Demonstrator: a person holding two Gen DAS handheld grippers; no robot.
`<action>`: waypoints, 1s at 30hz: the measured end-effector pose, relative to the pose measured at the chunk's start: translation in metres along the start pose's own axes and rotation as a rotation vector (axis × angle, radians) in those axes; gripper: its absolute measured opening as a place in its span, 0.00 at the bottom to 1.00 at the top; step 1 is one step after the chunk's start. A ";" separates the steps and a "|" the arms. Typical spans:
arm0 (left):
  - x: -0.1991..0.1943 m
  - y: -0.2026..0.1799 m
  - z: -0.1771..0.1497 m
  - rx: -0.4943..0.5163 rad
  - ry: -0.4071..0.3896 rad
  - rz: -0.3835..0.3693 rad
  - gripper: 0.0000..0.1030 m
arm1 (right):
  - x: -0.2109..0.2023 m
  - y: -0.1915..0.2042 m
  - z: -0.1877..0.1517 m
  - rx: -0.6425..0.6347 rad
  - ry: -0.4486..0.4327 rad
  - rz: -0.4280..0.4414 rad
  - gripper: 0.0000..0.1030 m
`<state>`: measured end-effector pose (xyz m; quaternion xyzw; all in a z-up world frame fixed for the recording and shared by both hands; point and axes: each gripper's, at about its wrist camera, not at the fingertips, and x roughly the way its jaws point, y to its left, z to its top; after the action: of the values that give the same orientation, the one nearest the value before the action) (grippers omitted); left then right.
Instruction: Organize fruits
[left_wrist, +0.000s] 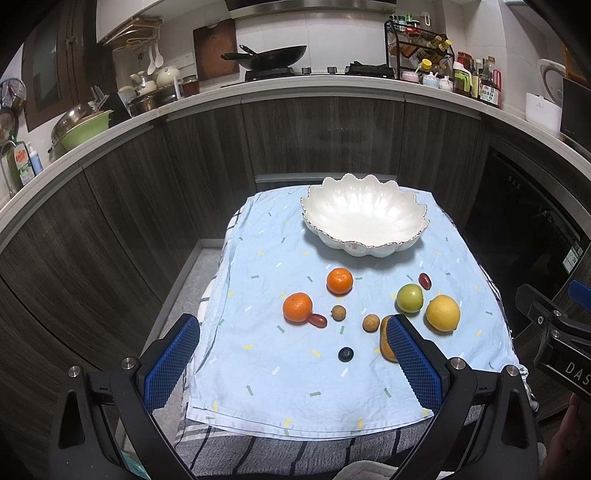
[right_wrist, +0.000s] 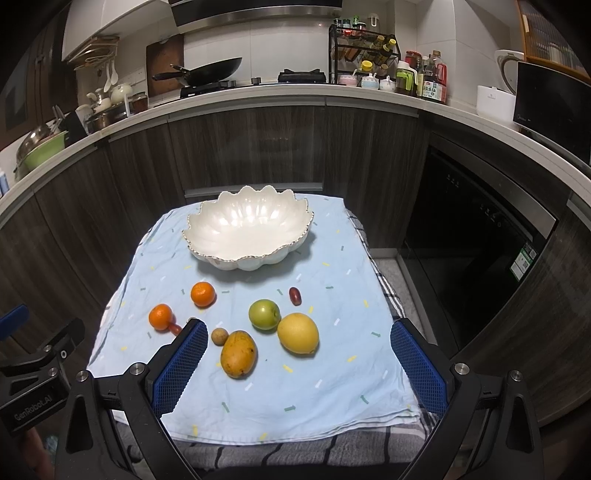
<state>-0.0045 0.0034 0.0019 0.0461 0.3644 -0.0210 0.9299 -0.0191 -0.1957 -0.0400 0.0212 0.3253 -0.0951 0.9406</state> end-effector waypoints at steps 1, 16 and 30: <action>0.000 -0.001 0.000 0.000 0.000 0.000 1.00 | 0.000 0.001 0.000 0.000 0.001 0.000 0.98; 0.000 -0.001 0.000 0.002 0.000 0.001 1.00 | 0.001 0.001 -0.001 0.000 0.002 0.001 0.98; 0.003 -0.003 0.001 0.018 0.004 -0.002 1.00 | 0.003 0.001 -0.001 -0.003 0.006 0.001 0.98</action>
<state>-0.0020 0.0005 0.0006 0.0538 0.3662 -0.0253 0.9286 -0.0173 -0.1952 -0.0428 0.0202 0.3281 -0.0939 0.9397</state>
